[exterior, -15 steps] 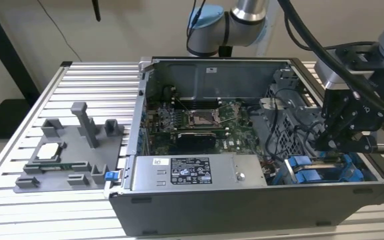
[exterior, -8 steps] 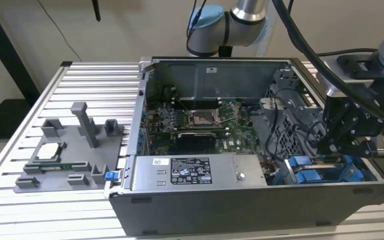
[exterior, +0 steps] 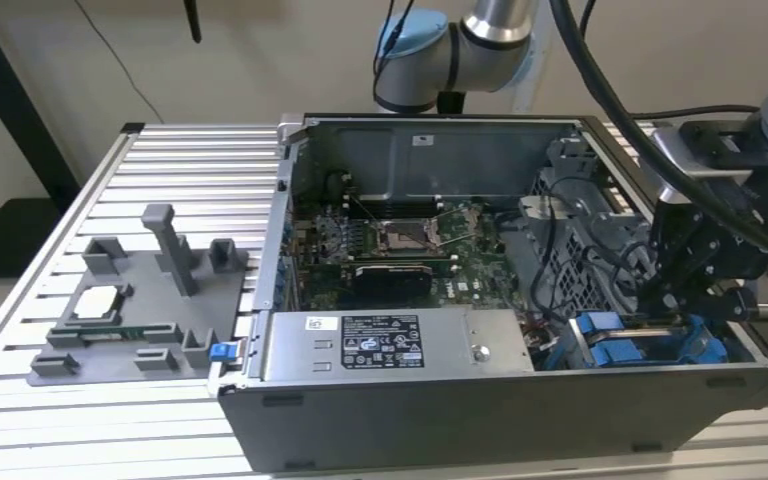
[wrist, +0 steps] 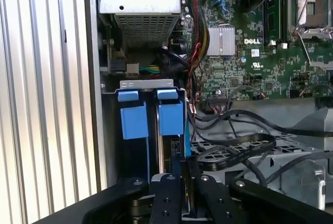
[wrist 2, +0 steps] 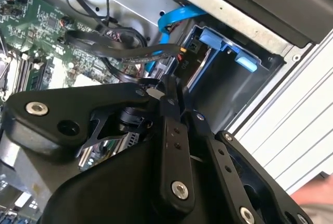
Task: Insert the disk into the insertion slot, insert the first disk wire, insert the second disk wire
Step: 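Insert the second disk wire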
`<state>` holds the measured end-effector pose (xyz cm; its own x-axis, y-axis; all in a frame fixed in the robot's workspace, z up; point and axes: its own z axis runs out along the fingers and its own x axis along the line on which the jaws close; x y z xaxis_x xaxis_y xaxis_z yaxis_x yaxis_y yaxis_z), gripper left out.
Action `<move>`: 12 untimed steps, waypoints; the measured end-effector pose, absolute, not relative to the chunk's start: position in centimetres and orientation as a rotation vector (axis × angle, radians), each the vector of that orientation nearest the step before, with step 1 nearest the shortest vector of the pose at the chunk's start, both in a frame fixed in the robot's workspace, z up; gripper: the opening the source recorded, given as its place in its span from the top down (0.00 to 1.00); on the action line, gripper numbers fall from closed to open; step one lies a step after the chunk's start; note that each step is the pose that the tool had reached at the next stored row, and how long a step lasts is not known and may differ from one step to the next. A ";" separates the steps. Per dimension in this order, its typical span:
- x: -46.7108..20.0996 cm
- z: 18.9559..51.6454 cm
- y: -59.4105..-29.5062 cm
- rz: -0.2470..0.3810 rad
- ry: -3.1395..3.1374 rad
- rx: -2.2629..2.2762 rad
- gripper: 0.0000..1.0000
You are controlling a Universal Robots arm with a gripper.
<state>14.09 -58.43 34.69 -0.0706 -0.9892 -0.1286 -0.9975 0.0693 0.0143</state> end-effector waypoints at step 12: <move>14.3 34.2 -58.4 0.150 2.234 -2.082 1.00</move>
